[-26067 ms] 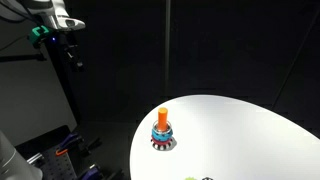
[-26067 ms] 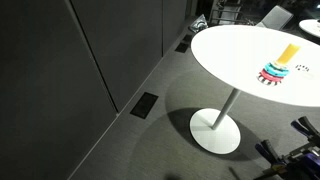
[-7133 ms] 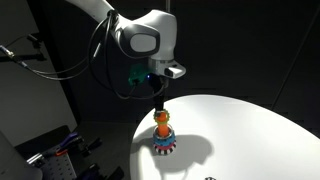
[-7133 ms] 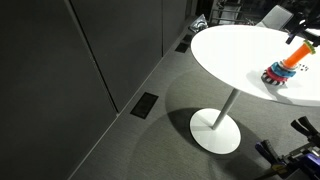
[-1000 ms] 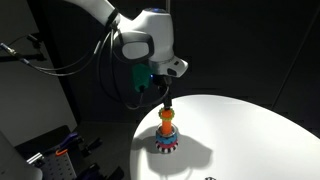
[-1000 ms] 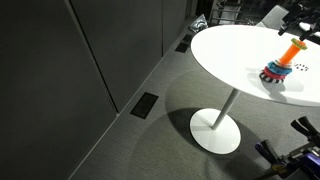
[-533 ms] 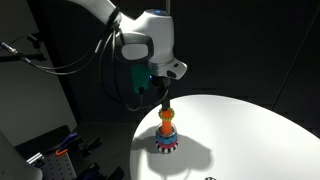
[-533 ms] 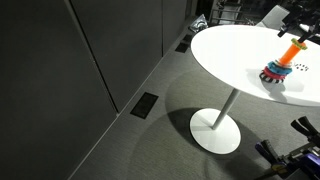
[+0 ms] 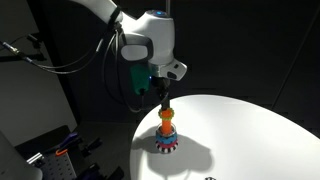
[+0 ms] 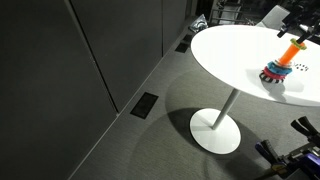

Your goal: Pick up the green ring from the table and stack it on the rings stacking stand

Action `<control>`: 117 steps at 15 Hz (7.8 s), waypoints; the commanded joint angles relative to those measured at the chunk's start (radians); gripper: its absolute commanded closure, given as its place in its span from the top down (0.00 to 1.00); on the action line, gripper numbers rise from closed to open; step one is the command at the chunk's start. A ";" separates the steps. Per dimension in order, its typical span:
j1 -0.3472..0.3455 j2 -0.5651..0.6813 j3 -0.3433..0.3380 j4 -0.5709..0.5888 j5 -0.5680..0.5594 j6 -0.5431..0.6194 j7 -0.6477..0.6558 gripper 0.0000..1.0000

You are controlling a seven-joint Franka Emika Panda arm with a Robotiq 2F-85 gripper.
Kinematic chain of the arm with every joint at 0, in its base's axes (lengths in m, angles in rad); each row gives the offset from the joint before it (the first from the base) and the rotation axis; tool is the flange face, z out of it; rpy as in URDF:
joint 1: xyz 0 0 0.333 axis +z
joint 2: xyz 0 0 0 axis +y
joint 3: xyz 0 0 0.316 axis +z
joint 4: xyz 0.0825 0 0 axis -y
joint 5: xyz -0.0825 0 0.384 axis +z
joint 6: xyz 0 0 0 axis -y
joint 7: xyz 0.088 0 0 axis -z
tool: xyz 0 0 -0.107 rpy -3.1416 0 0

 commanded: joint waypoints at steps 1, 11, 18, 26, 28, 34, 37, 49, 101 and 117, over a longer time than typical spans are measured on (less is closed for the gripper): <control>-0.015 -0.020 0.003 0.001 0.024 -0.031 -0.037 1.00; -0.022 -0.001 0.004 0.012 0.076 -0.040 -0.098 1.00; -0.037 0.035 0.005 0.026 0.162 -0.060 -0.198 1.00; -0.053 -0.009 -0.002 0.016 0.144 -0.093 -0.196 1.00; -0.054 -0.019 -0.004 0.014 0.146 -0.093 -0.195 1.00; -0.050 -0.038 -0.010 0.012 0.149 -0.094 -0.195 1.00; -0.049 -0.033 -0.010 0.015 0.153 -0.090 -0.197 1.00; -0.039 -0.021 0.000 0.016 0.154 -0.075 -0.195 1.00; -0.070 0.094 -0.024 0.088 0.034 0.036 0.031 1.00; -0.064 0.128 -0.023 0.115 -0.008 0.023 0.120 0.30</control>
